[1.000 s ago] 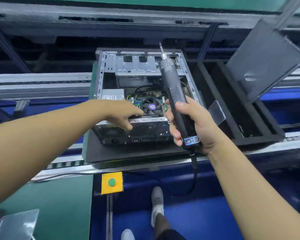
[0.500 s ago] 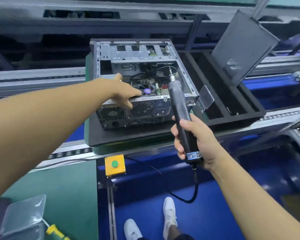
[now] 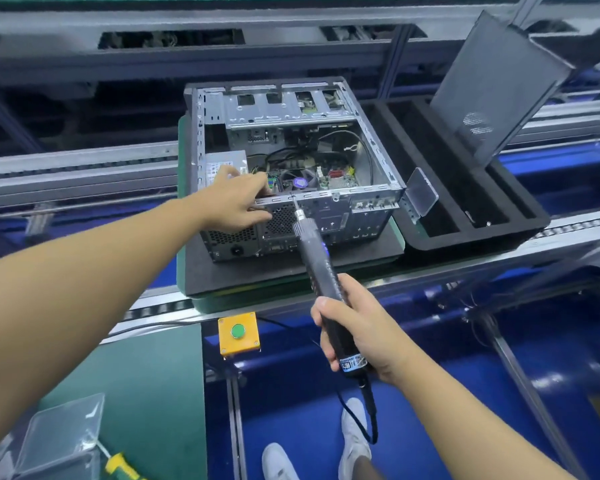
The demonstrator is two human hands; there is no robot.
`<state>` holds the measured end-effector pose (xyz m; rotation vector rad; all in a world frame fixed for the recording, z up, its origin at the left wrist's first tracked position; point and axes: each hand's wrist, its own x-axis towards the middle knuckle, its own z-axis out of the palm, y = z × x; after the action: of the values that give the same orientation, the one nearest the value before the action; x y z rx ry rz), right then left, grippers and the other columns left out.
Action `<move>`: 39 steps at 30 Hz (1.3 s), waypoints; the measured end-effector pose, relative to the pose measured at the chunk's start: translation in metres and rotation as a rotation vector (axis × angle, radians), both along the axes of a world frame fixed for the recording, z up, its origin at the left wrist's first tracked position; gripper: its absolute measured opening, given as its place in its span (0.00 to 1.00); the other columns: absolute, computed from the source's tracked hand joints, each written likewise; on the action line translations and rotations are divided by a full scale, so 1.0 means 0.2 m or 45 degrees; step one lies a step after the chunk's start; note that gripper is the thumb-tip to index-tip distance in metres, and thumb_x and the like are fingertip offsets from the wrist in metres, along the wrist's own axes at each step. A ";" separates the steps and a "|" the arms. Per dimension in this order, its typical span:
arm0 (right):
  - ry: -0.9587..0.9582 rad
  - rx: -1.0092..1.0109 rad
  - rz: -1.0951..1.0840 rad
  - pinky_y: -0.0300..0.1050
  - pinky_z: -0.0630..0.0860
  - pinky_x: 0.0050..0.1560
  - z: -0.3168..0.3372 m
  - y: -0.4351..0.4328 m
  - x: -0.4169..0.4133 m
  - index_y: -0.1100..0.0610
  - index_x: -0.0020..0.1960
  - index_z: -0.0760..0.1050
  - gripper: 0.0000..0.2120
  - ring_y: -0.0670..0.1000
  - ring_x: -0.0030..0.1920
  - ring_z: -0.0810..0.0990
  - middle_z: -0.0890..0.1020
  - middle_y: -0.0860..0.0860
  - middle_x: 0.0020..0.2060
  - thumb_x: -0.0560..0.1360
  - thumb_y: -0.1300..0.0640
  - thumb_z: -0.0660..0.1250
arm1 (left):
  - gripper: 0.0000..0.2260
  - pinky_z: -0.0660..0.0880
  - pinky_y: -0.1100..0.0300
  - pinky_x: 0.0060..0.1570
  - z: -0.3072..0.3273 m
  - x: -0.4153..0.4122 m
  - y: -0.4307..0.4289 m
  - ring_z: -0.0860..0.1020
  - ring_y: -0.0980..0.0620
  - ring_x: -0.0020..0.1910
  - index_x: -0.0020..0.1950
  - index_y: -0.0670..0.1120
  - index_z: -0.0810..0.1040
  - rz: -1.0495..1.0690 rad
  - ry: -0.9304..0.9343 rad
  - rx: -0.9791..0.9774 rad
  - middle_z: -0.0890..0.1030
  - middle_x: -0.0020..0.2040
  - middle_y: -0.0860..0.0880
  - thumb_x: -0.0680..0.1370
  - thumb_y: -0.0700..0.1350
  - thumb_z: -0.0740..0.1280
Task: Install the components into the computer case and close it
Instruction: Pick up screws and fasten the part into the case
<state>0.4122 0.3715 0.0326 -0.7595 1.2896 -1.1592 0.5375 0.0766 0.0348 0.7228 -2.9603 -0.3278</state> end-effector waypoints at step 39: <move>0.068 0.145 -0.008 0.45 0.75 0.27 -0.09 -0.12 0.19 0.52 0.49 0.70 0.11 0.54 0.28 0.77 0.79 0.51 0.39 0.76 0.48 0.70 | 0.14 0.67 0.49 0.58 -0.02 0.03 0.02 0.65 0.44 0.53 0.52 0.53 0.63 0.081 0.061 0.087 0.75 0.36 0.55 0.71 0.55 0.61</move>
<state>0.4510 0.3475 0.0142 -0.7071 1.3911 -1.0668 0.5444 0.0798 0.0317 0.8026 -2.8871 -0.4368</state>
